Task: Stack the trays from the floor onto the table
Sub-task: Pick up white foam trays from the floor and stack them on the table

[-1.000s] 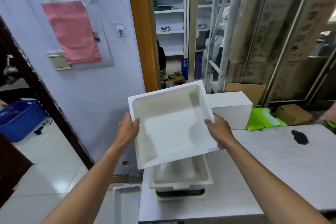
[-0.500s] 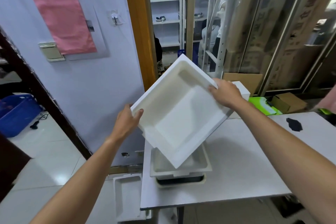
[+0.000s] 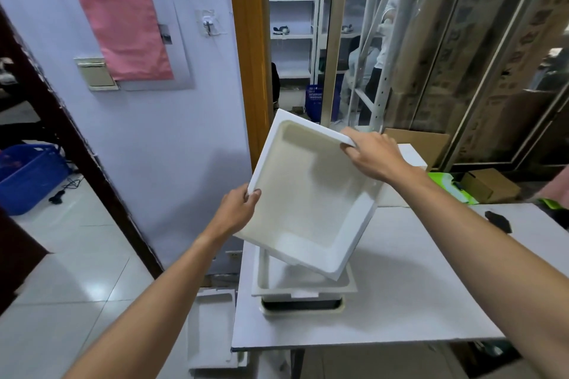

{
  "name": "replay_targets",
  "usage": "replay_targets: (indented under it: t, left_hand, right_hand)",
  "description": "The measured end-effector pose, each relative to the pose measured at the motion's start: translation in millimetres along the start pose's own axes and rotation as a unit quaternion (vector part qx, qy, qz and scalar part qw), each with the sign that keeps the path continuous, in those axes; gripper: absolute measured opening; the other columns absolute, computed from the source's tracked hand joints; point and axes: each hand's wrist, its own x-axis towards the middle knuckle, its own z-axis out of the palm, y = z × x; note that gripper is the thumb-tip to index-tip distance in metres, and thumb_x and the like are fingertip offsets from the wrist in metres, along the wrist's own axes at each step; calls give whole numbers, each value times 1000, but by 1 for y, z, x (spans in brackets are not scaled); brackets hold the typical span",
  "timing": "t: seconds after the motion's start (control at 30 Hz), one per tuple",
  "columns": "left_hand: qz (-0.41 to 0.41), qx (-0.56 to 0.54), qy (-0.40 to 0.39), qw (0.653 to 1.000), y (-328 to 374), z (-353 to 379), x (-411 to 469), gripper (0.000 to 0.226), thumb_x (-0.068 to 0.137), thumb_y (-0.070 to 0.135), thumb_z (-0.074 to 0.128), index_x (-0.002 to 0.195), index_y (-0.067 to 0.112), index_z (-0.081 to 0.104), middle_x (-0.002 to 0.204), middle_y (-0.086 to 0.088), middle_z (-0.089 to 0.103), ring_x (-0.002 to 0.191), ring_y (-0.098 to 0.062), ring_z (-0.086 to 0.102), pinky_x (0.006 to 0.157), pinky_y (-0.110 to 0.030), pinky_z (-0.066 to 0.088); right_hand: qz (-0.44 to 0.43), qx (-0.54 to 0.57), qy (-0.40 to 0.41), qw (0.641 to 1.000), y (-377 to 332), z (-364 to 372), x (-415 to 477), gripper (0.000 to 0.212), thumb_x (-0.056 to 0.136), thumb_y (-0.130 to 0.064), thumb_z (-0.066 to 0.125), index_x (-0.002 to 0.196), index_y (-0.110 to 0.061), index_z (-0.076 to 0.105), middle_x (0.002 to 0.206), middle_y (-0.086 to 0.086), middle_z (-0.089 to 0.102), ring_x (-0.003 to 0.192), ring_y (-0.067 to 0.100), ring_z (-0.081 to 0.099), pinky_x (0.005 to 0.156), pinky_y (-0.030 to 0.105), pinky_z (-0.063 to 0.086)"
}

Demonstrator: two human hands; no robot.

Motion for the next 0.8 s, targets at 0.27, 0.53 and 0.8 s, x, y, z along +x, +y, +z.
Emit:
replay_targets:
  t: [0.27, 0.53, 0.8]
  left_hand:
    - [-10, 129, 98, 987, -6, 20, -1, 37, 105, 44, 24, 87, 15, 39, 80, -13, 58, 75, -36, 47, 65, -41, 32]
    - [-57, 96, 113, 987, -14, 27, -1, 42, 105, 39, 28, 81, 11, 47, 77, -7, 57, 79, -35, 52, 69, -40, 34]
    - [-109, 51, 118, 986, -17, 25, -1, 52, 104, 39, 27, 96, 0, 59, 95, -16, 65, 95, -37, 55, 79, -42, 42]
  right_hand:
    - [63, 33, 34, 997, 7, 12, -8, 42, 100, -45, 50, 137, -29, 40, 110, 10, 71, 93, 37, 63, 77, 44, 50]
    - [87, 89, 48, 991, 4, 21, -32, 83, 95, -44, 61, 159, -16, 16, 159, 7, 31, 143, 28, 32, 112, 44, 34]
    - [174, 207, -124, 955, -15, 50, -75, 80, 98, -58, 48, 158, -35, 1, 144, 6, 54, 118, 36, 59, 95, 45, 50]
